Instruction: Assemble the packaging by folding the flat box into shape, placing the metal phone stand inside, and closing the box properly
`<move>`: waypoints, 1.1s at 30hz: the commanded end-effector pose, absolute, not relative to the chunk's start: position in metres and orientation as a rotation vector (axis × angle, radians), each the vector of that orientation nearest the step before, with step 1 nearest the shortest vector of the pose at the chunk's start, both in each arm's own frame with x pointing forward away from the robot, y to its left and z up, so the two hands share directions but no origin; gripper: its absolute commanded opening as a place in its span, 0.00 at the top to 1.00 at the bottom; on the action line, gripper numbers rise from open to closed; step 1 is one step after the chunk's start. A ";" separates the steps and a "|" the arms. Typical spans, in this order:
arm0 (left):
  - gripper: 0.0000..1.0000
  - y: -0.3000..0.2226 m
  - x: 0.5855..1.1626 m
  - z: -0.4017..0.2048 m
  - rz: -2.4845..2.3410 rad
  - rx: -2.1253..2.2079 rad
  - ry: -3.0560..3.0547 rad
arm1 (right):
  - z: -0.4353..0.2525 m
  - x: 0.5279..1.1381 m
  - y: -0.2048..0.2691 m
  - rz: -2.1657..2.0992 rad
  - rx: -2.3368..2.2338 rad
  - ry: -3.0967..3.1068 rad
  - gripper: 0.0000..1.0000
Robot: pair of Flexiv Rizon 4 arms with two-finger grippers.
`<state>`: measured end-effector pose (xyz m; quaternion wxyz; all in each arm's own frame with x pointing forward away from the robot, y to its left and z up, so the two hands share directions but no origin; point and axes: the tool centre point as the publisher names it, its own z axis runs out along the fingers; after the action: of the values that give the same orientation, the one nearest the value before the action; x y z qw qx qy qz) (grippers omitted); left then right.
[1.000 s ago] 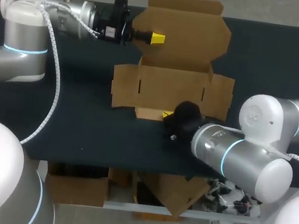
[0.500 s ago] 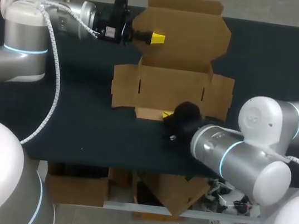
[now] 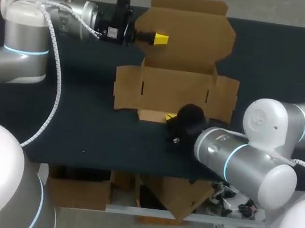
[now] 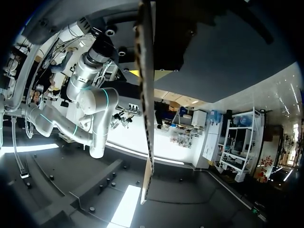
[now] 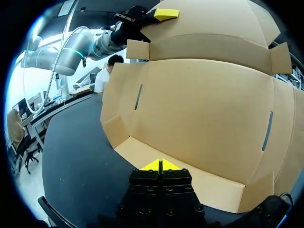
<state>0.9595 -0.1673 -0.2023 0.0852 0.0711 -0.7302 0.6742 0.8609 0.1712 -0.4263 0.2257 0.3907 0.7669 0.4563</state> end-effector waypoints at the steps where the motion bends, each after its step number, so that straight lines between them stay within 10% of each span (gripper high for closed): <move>1: 1.00 -0.168 0.949 -0.202 2.017 0.200 -2.181 | -0.432 0.859 0.172 1.259 1.078 2.107 1.00; 33: 1.00 -0.172 0.876 -0.214 1.996 0.207 -2.179 | -0.432 0.859 0.172 1.259 1.078 2.107 1.00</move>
<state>0.8784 -0.1716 -0.2086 0.0889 0.0689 -0.7339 0.6698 0.8609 0.1710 -0.4268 0.2254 0.3910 0.7669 0.4562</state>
